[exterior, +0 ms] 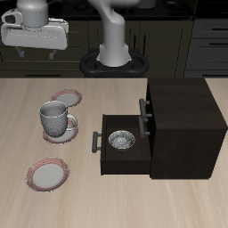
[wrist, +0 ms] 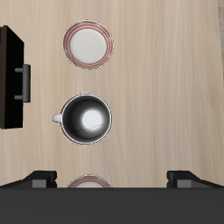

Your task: Place the porcelain mug that is on the plate onto the farthest plate relative to the robot

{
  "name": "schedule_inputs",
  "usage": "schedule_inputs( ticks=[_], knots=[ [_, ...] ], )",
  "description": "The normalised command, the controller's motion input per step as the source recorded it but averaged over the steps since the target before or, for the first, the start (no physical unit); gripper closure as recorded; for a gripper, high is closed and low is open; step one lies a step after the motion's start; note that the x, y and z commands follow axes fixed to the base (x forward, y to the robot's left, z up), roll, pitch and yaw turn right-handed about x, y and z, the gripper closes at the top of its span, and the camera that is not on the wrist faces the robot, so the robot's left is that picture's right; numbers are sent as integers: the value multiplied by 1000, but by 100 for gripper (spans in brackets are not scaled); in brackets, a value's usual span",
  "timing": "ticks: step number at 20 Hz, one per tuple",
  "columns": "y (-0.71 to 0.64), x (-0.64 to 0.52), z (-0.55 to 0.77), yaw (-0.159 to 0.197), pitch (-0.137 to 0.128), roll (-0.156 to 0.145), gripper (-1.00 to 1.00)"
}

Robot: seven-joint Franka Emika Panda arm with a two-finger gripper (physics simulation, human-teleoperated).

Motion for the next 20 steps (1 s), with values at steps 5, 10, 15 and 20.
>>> schedule_inputs(
  ticks=[5,10,15,20],
  knots=[
    [-175,170,-183,-22,-6,-7,-100],
    [153,115,-339,5,7,29,-100],
    [67,112,-340,-5,11,11,-100],
    [-24,26,-226,-11,1,-6,-100]
  ],
)
